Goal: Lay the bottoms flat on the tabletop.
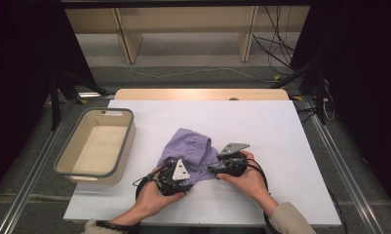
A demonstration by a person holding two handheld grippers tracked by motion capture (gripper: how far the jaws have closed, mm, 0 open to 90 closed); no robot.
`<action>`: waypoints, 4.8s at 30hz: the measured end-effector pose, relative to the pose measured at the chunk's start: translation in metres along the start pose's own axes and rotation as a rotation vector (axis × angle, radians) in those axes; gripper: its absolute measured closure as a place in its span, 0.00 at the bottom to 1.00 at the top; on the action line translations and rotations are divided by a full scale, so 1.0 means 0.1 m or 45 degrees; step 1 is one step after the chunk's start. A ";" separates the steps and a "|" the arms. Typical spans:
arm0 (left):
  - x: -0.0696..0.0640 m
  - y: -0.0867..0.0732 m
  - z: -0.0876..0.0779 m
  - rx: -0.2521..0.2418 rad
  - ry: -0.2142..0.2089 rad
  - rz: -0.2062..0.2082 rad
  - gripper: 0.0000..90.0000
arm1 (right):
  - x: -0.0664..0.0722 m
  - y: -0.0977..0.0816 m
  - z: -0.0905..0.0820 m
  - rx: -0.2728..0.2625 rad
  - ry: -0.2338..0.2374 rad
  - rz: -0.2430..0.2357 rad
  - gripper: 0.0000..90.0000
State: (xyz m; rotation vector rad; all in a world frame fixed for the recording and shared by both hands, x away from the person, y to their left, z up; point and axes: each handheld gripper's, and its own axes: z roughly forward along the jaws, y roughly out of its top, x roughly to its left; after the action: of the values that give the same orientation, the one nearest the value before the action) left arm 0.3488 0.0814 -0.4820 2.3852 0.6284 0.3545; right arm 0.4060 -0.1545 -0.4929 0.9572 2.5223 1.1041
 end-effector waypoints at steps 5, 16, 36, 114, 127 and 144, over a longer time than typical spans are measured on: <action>0.02 0.01 0.02 0.004 -0.025 -0.007 0.79 | -0.01 0.05 0.01 0.034 0.067 0.019 0.75; 0.05 0.03 0.02 0.006 -0.065 0.022 0.98 | 0.03 0.07 -0.07 0.056 0.077 0.021 0.97; -0.27 0.10 -0.13 -0.026 -0.297 0.206 0.98 | 0.38 -0.35 -0.66 0.117 0.055 0.112 0.97; -0.44 0.30 -0.34 -0.156 -0.222 0.259 0.54 | 0.29 -0.27 -0.87 0.018 -0.007 0.234 0.97; -0.56 0.26 -0.04 -0.044 -0.196 0.372 0.46 | 0.31 -0.27 -0.84 0.029 -0.003 0.239 0.97; -0.44 0.28 -0.08 -0.067 -0.254 0.298 0.85 | 0.32 -0.27 -0.85 0.028 0.007 0.248 0.97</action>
State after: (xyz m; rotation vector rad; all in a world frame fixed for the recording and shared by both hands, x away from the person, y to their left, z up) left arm 0.3182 0.0434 -0.4616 2.4101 0.2464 0.2248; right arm 0.3317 -0.1961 -0.4517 1.2286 2.4923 1.1347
